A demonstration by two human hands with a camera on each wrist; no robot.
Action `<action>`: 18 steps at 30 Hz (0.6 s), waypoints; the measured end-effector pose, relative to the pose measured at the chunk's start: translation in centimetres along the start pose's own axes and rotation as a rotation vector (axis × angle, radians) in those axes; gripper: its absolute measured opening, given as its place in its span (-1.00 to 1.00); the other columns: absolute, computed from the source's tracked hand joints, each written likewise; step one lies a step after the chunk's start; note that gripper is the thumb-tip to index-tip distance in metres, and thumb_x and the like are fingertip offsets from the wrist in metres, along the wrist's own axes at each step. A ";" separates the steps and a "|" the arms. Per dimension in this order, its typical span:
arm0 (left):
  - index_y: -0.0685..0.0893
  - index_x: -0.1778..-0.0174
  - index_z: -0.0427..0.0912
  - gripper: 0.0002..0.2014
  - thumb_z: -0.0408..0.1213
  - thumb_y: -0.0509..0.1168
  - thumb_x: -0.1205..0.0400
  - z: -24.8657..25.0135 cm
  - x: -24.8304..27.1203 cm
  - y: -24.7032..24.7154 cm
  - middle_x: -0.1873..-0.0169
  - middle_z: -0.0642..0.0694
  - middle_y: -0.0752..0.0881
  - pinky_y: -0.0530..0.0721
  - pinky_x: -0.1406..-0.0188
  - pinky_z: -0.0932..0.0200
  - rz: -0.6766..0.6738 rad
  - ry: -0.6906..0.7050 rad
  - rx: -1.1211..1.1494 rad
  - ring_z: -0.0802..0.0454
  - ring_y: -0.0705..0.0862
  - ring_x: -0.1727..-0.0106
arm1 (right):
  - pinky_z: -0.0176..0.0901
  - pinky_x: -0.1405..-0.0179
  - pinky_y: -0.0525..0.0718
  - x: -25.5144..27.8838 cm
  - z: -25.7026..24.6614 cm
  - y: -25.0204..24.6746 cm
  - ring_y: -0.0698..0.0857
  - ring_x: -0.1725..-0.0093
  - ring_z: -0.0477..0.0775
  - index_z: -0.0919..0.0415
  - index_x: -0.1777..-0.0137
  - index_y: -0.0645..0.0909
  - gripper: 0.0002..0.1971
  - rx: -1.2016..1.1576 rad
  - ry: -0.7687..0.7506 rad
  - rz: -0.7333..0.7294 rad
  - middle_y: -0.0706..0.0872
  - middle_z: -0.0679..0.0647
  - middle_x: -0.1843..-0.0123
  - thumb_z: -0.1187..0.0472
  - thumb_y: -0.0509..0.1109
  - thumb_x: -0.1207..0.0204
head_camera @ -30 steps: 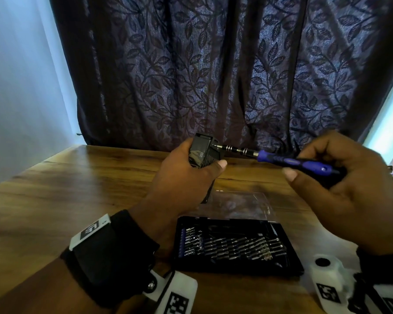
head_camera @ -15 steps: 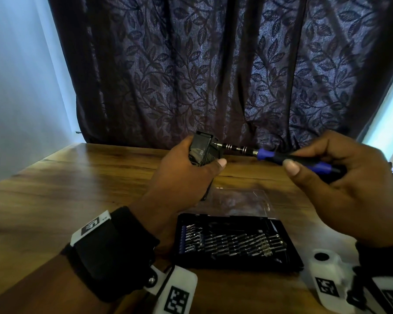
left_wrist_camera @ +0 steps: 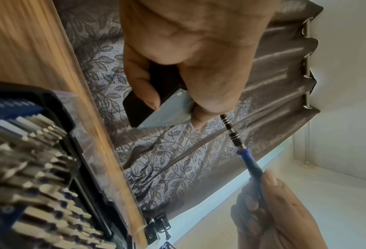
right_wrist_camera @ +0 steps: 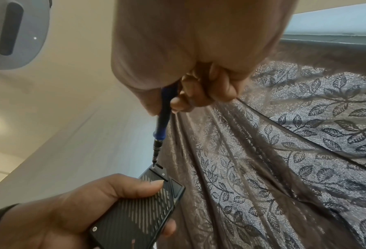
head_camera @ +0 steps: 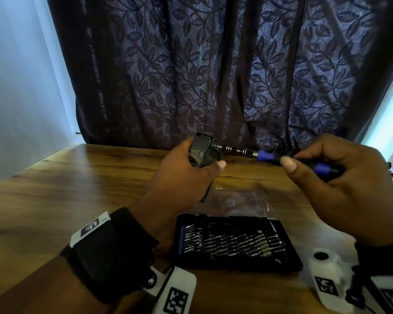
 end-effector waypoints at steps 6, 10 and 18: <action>0.68 -0.12 0.19 -0.74 -0.04 0.57 -0.58 -0.1 0.0 0.0 0.06 0.20 0.83 0.80 -0.06 0.19 -0.008 0.000 0.000 0.35 0.77 0.08 | -0.16 0.47 0.50 -0.2 0.7 0.1 0.59 0.44 0.07 0.06 0.31 0.61 -0.64 -0.059 0.031 -0.023 0.62 0.08 0.45 -0.13 0.34 -0.66; 0.69 -0.11 0.19 -0.74 -0.04 0.58 -0.57 -0.2 -0.1 0.1 0.08 0.22 0.84 0.80 -0.03 0.21 -0.010 -0.007 0.012 0.34 0.78 0.08 | -0.48 0.51 0.36 0.0 0.9 0.2 0.52 0.49 -0.08 0.08 0.20 0.62 -0.78 -0.030 0.035 -0.040 0.63 -0.02 0.31 -0.03 0.53 -0.48; 0.69 -0.07 0.20 -0.76 -0.04 0.58 -0.57 -0.1 -0.1 -0.1 0.13 0.29 0.82 0.76 0.05 0.28 0.004 0.008 0.002 0.36 0.78 0.10 | -0.29 0.49 0.46 -0.2 0.5 0.4 0.61 0.45 0.01 0.02 0.30 0.63 -0.64 -0.050 0.024 -0.053 0.62 0.04 0.45 -0.14 0.32 -0.66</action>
Point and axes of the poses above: each hand's wrist, its own x-axis away from the middle knuckle, its own y-axis out of the palm, z = x × y, the point moved 6 cm from there along -x, towards the middle knuckle
